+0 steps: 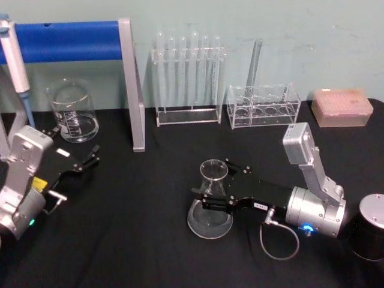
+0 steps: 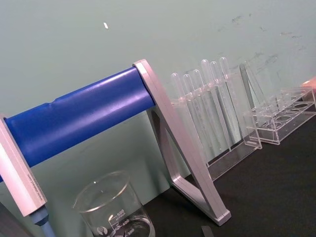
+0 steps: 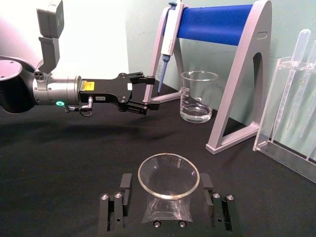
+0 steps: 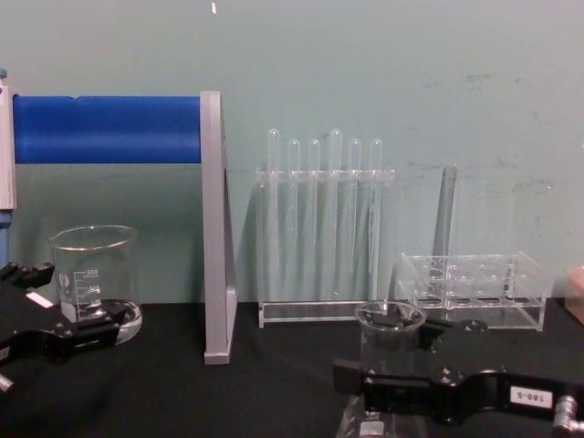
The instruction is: Grasp the erlenmeyer flask with one hand, shake it three times, then place it back.
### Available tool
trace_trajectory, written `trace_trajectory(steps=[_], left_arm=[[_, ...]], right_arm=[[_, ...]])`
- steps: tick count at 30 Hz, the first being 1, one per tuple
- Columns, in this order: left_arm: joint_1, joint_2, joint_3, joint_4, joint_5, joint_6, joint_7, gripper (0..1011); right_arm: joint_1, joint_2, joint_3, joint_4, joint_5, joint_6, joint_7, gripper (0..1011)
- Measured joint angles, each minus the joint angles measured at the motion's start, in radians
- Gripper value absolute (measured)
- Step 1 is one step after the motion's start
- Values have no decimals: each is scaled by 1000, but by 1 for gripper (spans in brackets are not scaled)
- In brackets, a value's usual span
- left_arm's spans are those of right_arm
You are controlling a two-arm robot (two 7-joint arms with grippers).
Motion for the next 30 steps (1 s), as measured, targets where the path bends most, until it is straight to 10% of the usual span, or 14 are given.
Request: trace_trajectory(steps=[7, 30], left_arm=[[0, 0, 0, 0, 0, 0, 0, 1001], [0, 0, 0, 0, 0, 0, 0, 1001]], right_arm=[[0, 0, 0, 0, 0, 0, 0, 1003], [-4, 13, -3, -18, -10, 13, -11, 1000]])
